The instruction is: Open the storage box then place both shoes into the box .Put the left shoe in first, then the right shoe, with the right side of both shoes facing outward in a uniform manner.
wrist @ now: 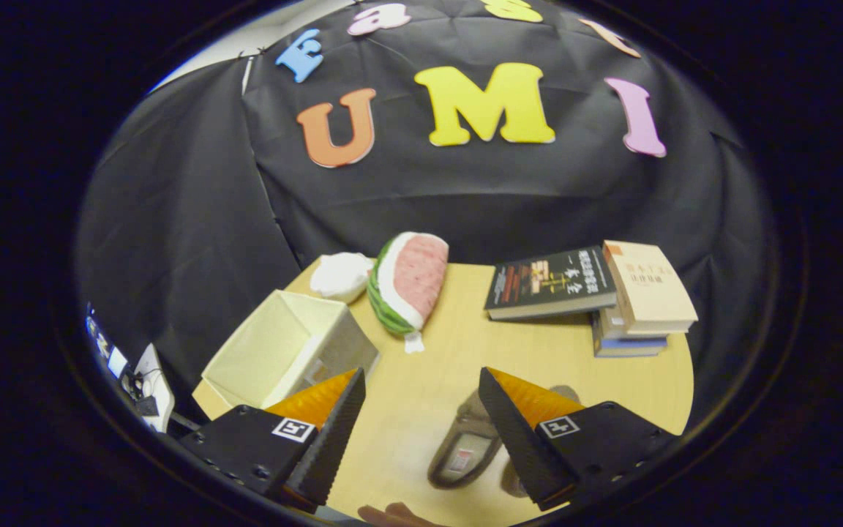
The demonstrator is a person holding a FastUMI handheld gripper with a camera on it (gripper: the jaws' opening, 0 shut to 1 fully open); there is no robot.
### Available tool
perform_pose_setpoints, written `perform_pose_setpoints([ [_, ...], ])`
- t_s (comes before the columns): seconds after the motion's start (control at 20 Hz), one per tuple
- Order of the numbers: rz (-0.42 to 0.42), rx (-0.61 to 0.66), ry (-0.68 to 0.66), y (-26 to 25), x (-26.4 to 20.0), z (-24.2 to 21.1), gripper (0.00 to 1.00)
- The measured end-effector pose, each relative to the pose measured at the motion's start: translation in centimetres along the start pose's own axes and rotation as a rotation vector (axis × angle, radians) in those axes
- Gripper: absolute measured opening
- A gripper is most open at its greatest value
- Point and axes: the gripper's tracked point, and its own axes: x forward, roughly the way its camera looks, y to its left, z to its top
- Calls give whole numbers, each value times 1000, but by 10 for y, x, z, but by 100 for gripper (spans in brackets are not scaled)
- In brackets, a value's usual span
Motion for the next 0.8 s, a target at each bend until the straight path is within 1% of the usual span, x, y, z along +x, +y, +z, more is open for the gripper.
perform_pose_setpoints([
  [0.05, -23, 23, 40, -14, 8, -22, 95],
  [0.2, -86, 54, 130, -40, 29, -67, 95],
  [0.3, -131, 64, 183, -57, 41, -93, 93],
  [0.35, -142, 78, 210, -63, 45, -104, 89],
  [0.4, -146, 93, 226, -64, 53, -110, 89],
  [0.5, -168, 128, 248, -71, 61, -115, 82],
  [0.6, -195, 142, 270, -77, 68, -119, 70],
  [0.7, -206, 133, 317, -77, 73, -130, 52],
  [0.8, -234, 136, 366, -80, 76, -143, 46],
])
